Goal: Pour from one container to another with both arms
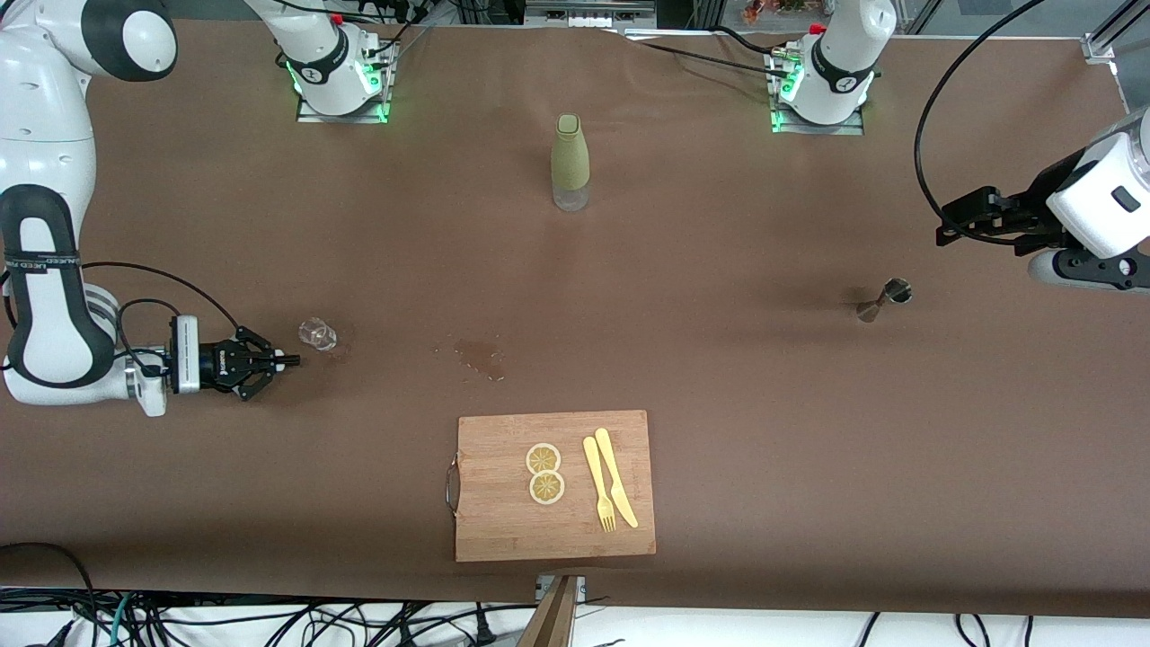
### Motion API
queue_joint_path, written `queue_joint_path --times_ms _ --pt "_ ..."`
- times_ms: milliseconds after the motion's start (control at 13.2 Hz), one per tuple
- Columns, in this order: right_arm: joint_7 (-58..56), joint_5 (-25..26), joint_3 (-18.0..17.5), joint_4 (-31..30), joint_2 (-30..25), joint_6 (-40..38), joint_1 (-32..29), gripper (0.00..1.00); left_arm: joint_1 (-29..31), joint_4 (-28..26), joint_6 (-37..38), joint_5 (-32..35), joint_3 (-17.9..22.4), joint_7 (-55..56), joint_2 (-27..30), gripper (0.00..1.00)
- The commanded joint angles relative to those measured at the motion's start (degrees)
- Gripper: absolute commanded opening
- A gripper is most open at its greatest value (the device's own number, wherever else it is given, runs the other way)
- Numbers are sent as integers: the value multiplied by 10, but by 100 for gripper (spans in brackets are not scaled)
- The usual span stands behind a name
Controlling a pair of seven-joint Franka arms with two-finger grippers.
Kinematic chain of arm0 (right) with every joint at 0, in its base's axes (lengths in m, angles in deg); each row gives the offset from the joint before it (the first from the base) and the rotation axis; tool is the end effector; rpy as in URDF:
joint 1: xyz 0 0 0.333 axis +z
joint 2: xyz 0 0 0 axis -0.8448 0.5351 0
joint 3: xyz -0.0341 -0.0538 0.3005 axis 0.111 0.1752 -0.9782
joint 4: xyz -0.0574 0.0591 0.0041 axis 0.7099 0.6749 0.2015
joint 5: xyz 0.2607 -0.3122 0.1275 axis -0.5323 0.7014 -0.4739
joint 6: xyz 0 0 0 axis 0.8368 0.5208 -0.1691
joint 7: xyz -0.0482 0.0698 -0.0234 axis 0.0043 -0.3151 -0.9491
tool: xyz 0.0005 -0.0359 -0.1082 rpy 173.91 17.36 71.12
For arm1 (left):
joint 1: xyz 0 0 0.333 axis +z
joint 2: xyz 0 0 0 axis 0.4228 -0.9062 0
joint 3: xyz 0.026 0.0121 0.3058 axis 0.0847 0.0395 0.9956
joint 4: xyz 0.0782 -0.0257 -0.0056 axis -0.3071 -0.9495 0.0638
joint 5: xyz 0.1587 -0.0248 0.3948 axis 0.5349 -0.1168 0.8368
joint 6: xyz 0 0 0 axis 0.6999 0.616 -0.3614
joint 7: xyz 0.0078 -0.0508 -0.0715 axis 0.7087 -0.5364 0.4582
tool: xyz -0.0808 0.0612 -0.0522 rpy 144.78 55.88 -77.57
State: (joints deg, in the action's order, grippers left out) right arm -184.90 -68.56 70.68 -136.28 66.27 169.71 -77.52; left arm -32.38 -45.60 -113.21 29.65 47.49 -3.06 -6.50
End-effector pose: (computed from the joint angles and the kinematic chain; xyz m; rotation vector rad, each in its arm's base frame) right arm 0.6771 -0.1042 0.1113 -1.4140 -1.6720 -0.7258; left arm 0.6263 -0.0486 0.6000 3.0655 -0.1075 -0.2089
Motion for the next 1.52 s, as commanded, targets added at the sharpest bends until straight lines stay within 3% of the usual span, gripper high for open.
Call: queue_joint_path --times_ms 0,1141,1445 --pt "-2 4 -9 -35 -9 14 -1 1 0 14 0 12 -4 3 -7 100" --pt "-3 1 -26 -66 -23 23 2 1 0 17 -1 10 -4 -1 -11 100" --pt "-3 -7 -34 -103 -43 45 3 1 2 29 -1 11 -4 -1 -18 100"
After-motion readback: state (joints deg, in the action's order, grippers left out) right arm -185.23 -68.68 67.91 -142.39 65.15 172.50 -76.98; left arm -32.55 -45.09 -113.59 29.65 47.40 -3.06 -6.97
